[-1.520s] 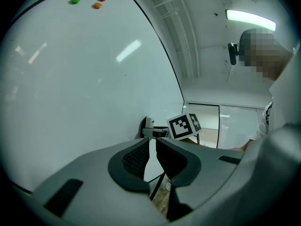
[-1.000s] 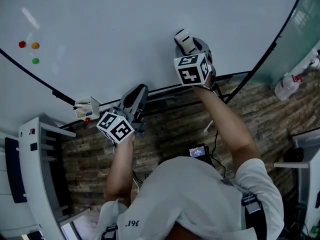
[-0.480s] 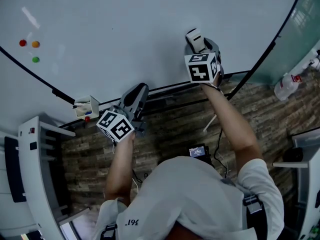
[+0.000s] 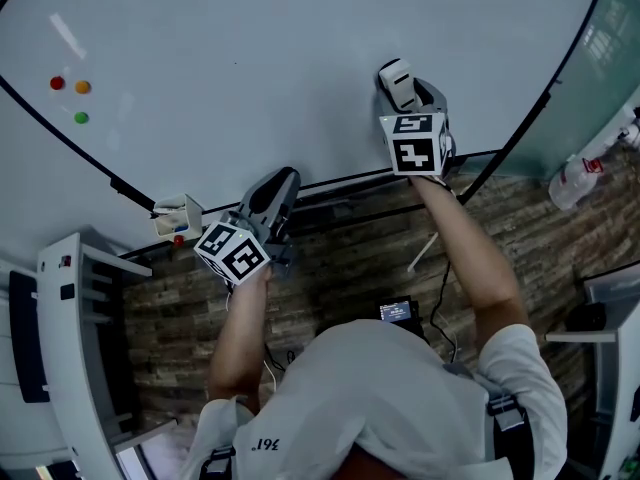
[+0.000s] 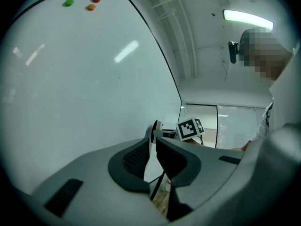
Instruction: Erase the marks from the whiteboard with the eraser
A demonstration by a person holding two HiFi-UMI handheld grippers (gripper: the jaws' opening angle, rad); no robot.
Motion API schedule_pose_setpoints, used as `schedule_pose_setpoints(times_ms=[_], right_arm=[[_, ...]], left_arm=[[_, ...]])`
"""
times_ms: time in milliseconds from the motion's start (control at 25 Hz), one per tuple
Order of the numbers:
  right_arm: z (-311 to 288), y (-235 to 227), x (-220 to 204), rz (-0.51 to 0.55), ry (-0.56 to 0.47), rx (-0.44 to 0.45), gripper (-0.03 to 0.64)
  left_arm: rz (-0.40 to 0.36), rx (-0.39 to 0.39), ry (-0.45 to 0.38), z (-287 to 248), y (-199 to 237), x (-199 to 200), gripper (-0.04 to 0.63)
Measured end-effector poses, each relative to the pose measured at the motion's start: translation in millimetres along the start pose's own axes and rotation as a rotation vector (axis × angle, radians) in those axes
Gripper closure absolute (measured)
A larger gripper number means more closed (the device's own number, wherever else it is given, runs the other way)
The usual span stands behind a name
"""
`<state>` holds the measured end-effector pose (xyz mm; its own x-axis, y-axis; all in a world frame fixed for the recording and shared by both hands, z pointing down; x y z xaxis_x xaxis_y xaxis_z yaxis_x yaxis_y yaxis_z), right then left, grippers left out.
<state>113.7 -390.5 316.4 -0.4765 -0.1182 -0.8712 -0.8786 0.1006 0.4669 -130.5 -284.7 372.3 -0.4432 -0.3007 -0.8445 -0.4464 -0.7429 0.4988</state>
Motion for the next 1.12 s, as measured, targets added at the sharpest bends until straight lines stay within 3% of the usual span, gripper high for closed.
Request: schedule_pose_setpoints(times_ms=[720, 1120], right_arm=[[25.1, 72.7, 165.5, 0.093, -0.259, 0.145, 0.357], [38.5, 136.0, 191.4, 0.098, -0.308, 0.216, 0.357]], left_arm=[[-0.103, 0.03, -0.126, 40.8, -14.6, 85.5, 0.554], [-0.101, 0.054, -0.147, 91.0, -0.4, 98.3, 0.554]])
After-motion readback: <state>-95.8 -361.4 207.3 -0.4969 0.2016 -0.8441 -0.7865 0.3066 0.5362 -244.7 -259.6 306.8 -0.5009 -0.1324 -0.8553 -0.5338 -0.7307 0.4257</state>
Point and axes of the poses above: the fingertips, and each gripper's own axes: z backward along the fingers, y to its left, x out of its top, the point moved 3 cm from there along z, backward along the fingers, and after that the axes turned 11 degrees about z, right-handed, at the moved point
